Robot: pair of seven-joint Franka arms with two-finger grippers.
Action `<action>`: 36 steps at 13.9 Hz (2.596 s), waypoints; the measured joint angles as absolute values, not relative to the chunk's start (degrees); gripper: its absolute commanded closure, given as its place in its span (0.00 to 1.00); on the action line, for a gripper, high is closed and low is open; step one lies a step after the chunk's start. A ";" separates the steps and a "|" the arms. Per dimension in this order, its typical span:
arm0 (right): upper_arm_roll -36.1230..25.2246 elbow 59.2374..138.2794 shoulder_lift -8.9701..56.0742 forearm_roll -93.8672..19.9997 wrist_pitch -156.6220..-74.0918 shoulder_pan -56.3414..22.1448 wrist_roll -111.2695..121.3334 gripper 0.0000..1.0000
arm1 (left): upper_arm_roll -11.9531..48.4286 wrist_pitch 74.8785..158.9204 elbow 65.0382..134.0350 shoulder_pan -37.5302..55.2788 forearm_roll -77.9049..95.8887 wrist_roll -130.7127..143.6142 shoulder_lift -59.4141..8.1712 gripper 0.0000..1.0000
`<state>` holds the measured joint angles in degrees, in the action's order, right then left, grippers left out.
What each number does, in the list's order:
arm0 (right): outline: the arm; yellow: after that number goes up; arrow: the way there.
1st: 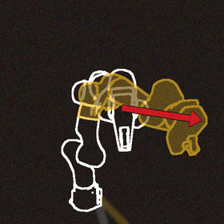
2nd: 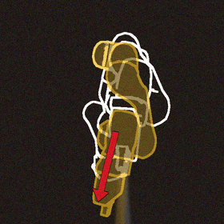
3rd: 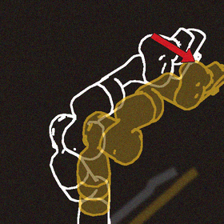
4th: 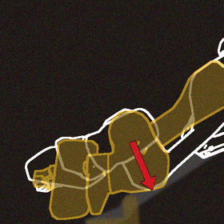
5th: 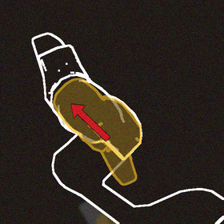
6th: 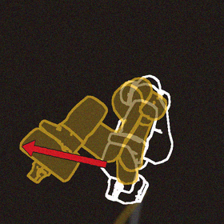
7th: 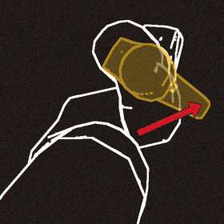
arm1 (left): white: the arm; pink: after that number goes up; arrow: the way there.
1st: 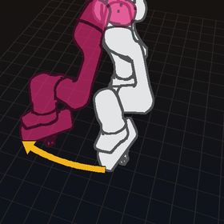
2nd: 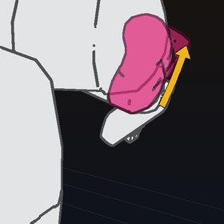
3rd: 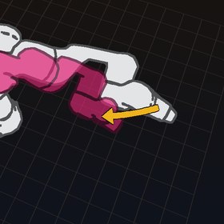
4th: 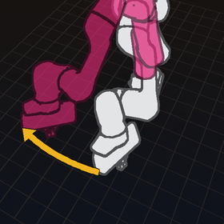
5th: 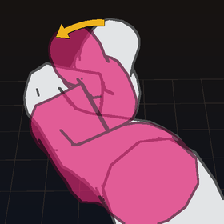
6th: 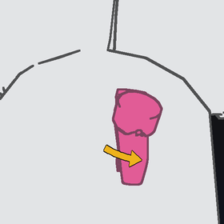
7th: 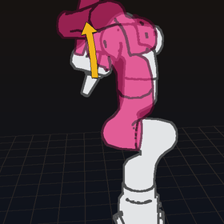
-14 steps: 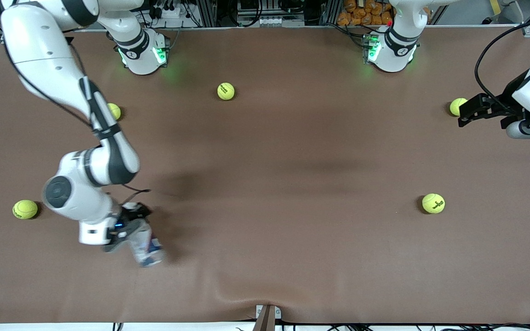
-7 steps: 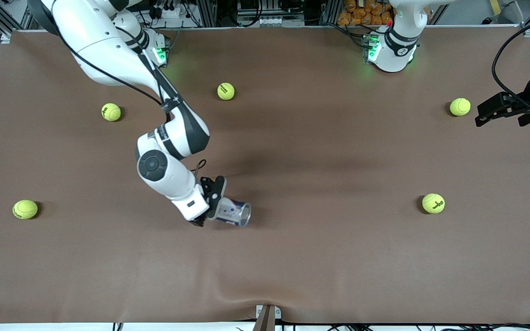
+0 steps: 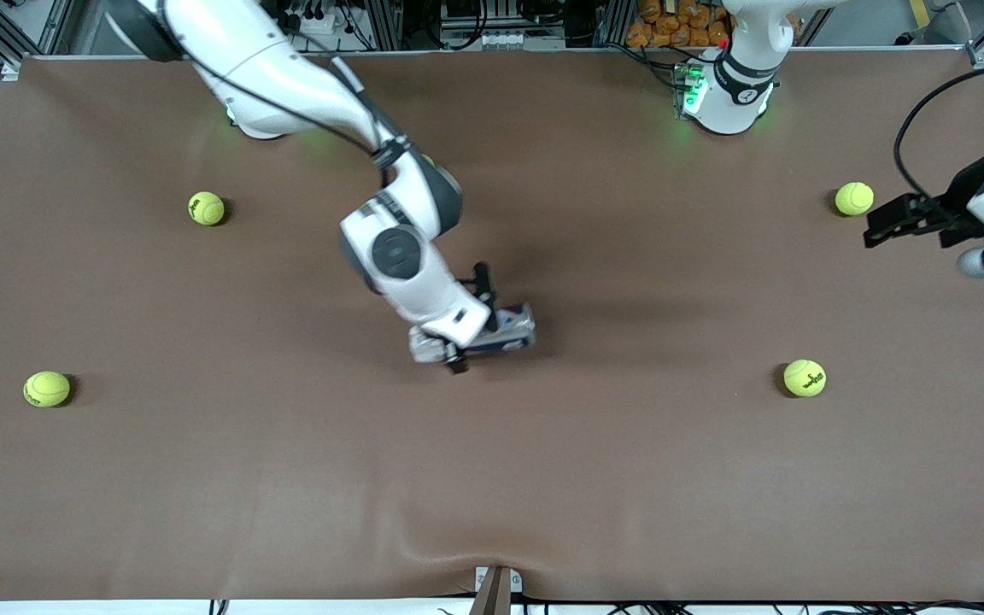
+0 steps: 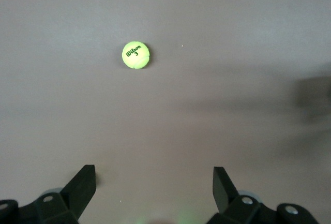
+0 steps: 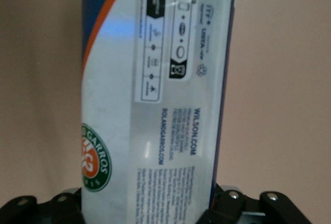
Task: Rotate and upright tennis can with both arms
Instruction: 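Lift the tennis can with the right gripper and carry it to mid-table, then grasp the can's end with the left gripper while the right gripper holds, then release the can with the right gripper and withdraw it to rest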
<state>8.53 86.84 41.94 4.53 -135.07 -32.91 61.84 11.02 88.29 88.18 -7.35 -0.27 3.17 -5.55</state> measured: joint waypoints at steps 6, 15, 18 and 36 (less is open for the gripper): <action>4.54 85.00 46.75 16.97 -136.68 -42.19 43.89 0.35 | 11.14 102.59 101.12 -7.43 15.11 3.17 -11.19 0.00; 3.56 82.11 49.56 17.10 -136.94 -41.58 37.91 0.00 | 11.40 104.98 103.25 -6.06 49.71 0.37 -32.77 0.00; 3.54 81.62 49.55 17.10 -136.94 -41.50 37.69 0.00 | 11.47 107.59 102.39 -3.48 57.31 0.36 -36.98 0.00; 2.92 79.82 36.03 2.96 -124.68 -26.09 21.31 0.00 | 11.59 118.14 101.03 13.14 93.34 -12.30 -47.15 0.67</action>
